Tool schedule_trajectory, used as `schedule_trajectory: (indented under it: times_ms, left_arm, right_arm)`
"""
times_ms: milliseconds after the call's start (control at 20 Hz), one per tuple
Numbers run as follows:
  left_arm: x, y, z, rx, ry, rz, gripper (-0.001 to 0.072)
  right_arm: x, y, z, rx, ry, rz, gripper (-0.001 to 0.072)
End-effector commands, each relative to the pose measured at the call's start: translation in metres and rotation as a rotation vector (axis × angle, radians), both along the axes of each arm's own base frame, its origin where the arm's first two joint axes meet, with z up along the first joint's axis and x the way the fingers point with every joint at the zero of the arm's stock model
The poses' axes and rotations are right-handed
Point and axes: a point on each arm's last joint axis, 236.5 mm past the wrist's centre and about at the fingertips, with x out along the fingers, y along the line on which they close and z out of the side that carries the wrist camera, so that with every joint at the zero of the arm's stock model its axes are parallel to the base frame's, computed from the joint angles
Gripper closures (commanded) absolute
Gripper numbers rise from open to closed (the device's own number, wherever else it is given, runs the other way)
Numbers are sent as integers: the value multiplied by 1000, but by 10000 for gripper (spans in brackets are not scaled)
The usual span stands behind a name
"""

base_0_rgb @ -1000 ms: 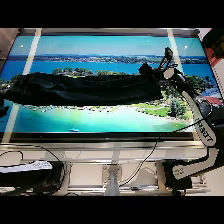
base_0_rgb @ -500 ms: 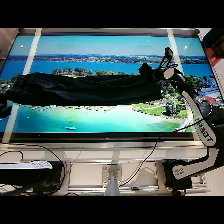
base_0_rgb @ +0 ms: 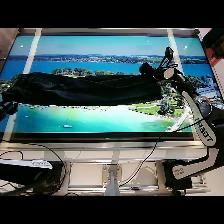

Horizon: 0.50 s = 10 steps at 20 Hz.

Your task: Fold the clothes and pants, and hang the long-sleeved shirts on hangers.

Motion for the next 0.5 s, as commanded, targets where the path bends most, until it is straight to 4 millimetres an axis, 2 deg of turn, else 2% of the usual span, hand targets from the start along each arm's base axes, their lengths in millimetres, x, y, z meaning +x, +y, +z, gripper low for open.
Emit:
schedule_trajectory:
  times_ms: [0,200,350,400,450]
  left_arm:
    - [22,-8,14,36,-124,-52,1]
    - [39,-8,33,117,-206,-59,2]
    - [41,-6,19,132,-155,-28,5]
    - [42,-9,15,136,-140,-27,20]
    - [44,-10,12,141,-126,-25,130]
  right_arm:
    - [1,-1,2,0,-6,-3,162]
    - [1,-1,2,0,-7,-3,161]
    - [1,-1,2,0,-6,-3,161]
    - [1,-1,2,0,-6,-3,161]
    - [1,-1,2,0,-6,-3,162]
